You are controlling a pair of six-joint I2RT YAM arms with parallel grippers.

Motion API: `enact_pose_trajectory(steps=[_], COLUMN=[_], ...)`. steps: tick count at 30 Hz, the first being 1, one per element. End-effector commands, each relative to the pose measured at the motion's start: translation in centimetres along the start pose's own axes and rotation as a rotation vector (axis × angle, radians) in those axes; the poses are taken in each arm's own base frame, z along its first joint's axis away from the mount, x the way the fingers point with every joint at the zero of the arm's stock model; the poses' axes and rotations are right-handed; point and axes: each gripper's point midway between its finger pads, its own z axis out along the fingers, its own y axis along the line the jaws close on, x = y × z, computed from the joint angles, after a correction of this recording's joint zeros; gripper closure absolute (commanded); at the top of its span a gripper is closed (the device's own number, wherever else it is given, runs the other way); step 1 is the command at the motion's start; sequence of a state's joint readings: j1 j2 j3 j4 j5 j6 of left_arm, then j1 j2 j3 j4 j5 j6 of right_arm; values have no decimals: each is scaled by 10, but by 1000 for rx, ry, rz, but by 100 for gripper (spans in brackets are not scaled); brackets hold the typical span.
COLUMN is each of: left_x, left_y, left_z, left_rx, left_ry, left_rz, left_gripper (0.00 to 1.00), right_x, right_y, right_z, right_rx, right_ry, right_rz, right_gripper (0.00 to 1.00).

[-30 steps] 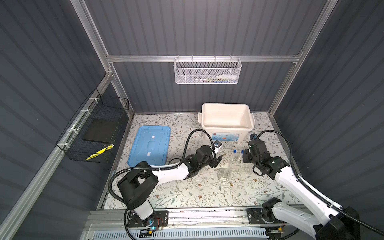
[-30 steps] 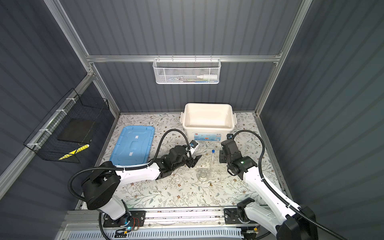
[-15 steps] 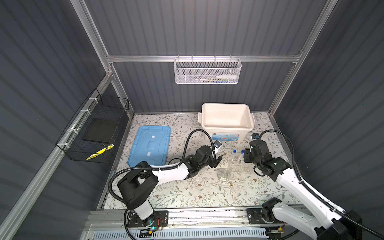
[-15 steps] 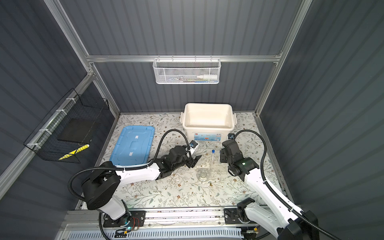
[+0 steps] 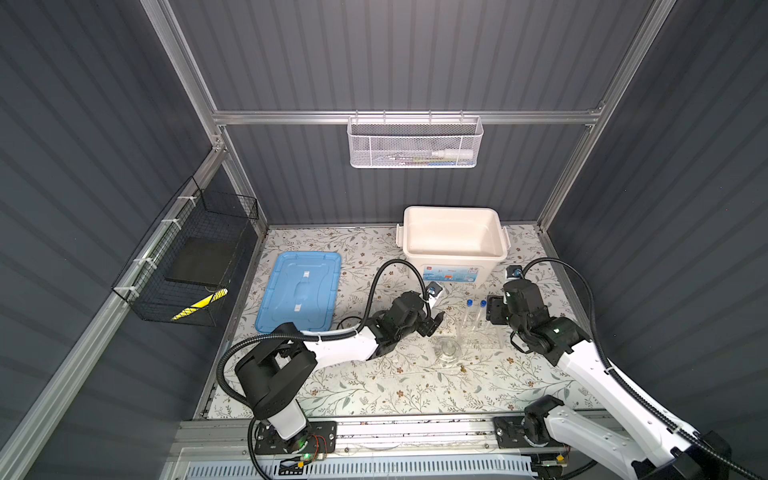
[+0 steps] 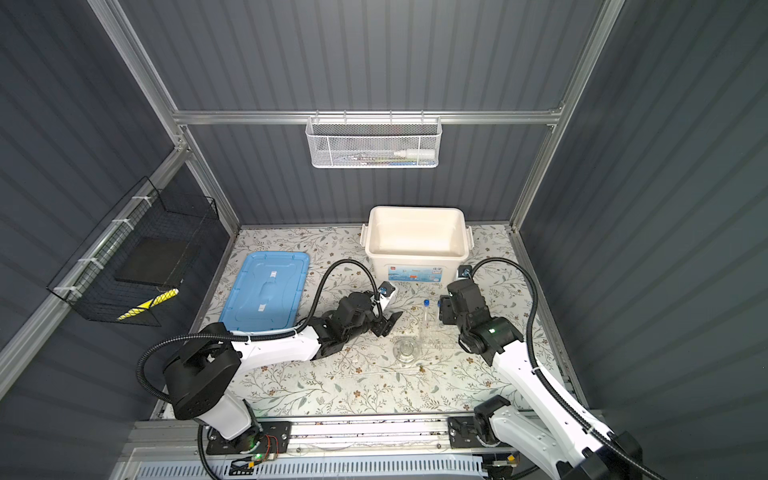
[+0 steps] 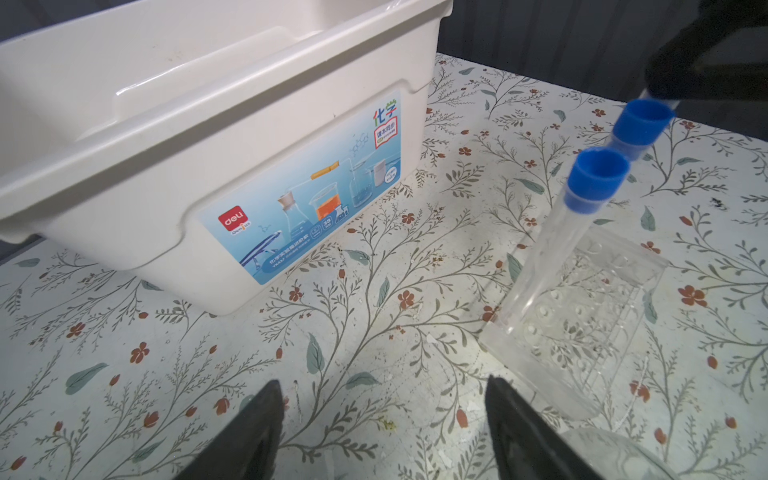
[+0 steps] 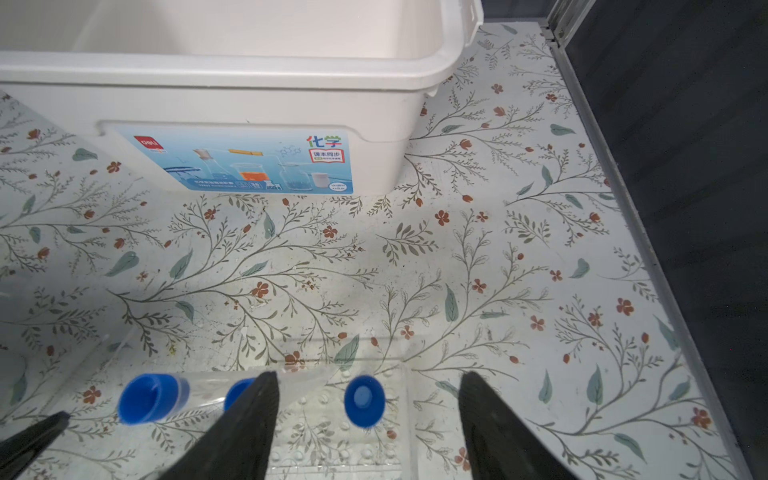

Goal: Organize the chemistry lab equipment

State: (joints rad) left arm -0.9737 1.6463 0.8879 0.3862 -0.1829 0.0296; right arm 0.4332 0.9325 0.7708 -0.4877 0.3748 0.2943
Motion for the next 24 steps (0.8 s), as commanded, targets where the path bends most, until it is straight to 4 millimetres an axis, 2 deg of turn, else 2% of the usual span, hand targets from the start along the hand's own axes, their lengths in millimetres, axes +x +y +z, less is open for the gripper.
enact_pose_trajectory(steps=[1, 5, 11, 18, 24], left_x=[4, 2, 3, 6, 6], left_y=[3, 8, 13, 26, 41], left_z=[-4, -9, -10, -14, -20], left_rx=[-24, -45, -74, -147, -235], left_ry=[8, -12, -6, 8, 14], left_rz=[-15, -27, -24, -30, -42], left_gripper=[18, 6, 0, 0, 0], right_x=[-13, -17, -25, -27, -25], right_y=[-5, -12, -16, -4, 18], right_z=[-10, -17, -26, -37, -47], right_rx=[23, 46, 52, 5, -42], right_ry=[-42, -58, -88, -66, -29], right_rz=[-13, -21, -16, -40, -109], right_gripper=[24, 14, 9, 13, 17])
